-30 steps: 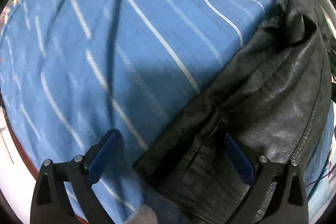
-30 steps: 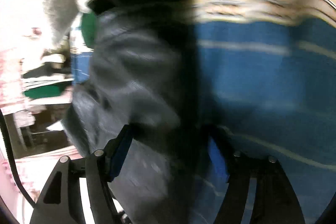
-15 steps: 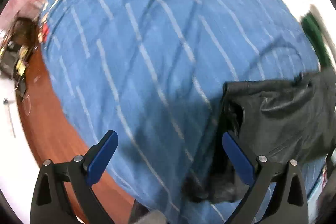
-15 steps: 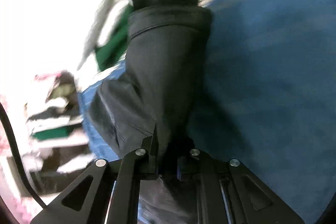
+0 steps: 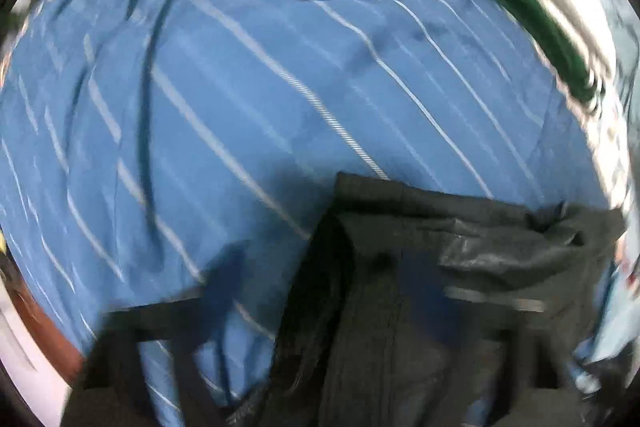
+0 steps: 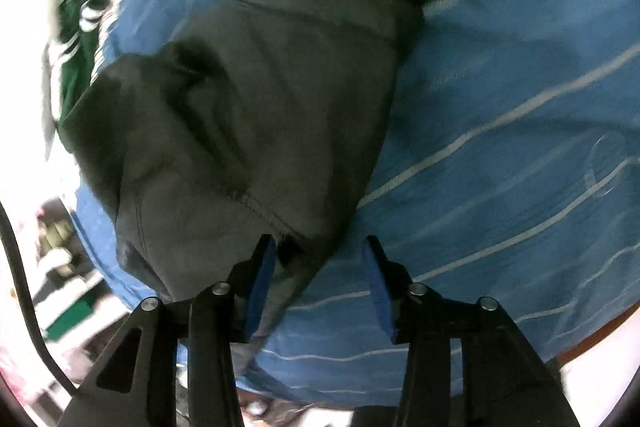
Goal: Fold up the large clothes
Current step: 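Grasp the jacket hem with both grippers and lift it toward the collar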
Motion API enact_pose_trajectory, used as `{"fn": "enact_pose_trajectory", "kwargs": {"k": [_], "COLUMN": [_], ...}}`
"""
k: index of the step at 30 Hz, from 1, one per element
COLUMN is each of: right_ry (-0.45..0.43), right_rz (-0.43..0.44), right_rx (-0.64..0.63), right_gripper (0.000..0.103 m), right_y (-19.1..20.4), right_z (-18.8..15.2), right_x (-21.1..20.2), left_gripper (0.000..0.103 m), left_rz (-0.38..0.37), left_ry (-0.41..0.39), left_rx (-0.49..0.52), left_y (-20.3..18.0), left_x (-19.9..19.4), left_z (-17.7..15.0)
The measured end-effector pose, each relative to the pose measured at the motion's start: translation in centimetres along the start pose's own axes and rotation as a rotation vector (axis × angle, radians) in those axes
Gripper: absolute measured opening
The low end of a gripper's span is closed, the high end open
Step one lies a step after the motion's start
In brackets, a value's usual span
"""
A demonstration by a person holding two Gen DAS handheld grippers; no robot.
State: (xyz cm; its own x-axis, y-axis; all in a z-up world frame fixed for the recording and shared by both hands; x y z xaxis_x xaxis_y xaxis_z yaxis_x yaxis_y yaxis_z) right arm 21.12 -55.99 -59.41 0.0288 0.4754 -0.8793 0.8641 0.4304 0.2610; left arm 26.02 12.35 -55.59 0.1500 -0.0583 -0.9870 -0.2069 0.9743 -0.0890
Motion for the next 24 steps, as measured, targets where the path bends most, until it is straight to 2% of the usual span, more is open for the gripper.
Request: {"fn": "enact_pose_trajectory", "kwargs": {"k": [1,6,9,12,15,17,19,21,23,24], "right_ry": [-0.020,-0.068,-0.109,-0.161,-0.165,-0.140,-0.090,-0.121,-0.035,-0.012], "right_rz": [-0.004,-0.043,-0.071,-0.083,-0.045,-0.016,-0.034,-0.109,-0.155,-0.157], "right_rx": [-0.029,-0.159,-0.288,-0.435,-0.566,-0.624,-0.692,-0.686,-0.617,-0.586], "right_gripper": [0.047,0.047,0.047,0.047,0.047,0.047,0.045,0.036,0.034,0.034], "right_y": [0.5,3.5,6.2,9.6,14.1,17.1,20.8,23.5,24.4,24.6], "right_z": [-0.2,-1.2,-2.7,-4.5,-5.3,-5.3,-5.0,-2.7,-0.1,0.6], "right_x": [-0.7,-2.2,-2.7,-2.9,-2.1,-0.6,2.3,5.4,8.7,9.3], "left_gripper": [0.010,0.008,0.008,0.008,0.008,0.008,0.011,0.017,0.021,0.021], "left_rz": [-0.007,0.063,0.027,0.016,0.011,-0.022,-0.014,-0.080,-0.118,-0.092], "left_ry": [-0.001,-0.123,-0.194,-0.222,-0.167,-0.109,-0.071,-0.043,-0.058,-0.069], "left_rx": [0.023,0.088,0.065,0.055,0.008,-0.049,-0.089,-0.135,-0.174,-0.167], "left_y": [-0.4,-1.8,-1.6,-1.2,0.0,1.0,2.0,3.3,4.0,4.0], "left_x": [0.1,-3.1,-6.3,-7.0,-3.0,0.1,2.3,3.6,3.0,2.4], "left_z": [0.1,0.7,1.3,3.1,3.5,3.4,3.2,3.1,3.2,3.2]}}
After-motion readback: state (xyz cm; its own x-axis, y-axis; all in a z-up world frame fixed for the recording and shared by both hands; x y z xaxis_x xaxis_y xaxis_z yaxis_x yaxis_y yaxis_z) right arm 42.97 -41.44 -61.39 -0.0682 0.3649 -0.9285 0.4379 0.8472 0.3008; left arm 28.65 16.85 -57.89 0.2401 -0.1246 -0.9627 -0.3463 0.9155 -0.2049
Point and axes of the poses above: each gripper's, at about its wrist camera, not at the fingertips, and x roughly the way its jaws point, y to its left, z to its top, the point moved 3 cm from there along x, roughly the way its jaws point, and after that the axes turned 15 degrees about x, right-handed, at the moved point
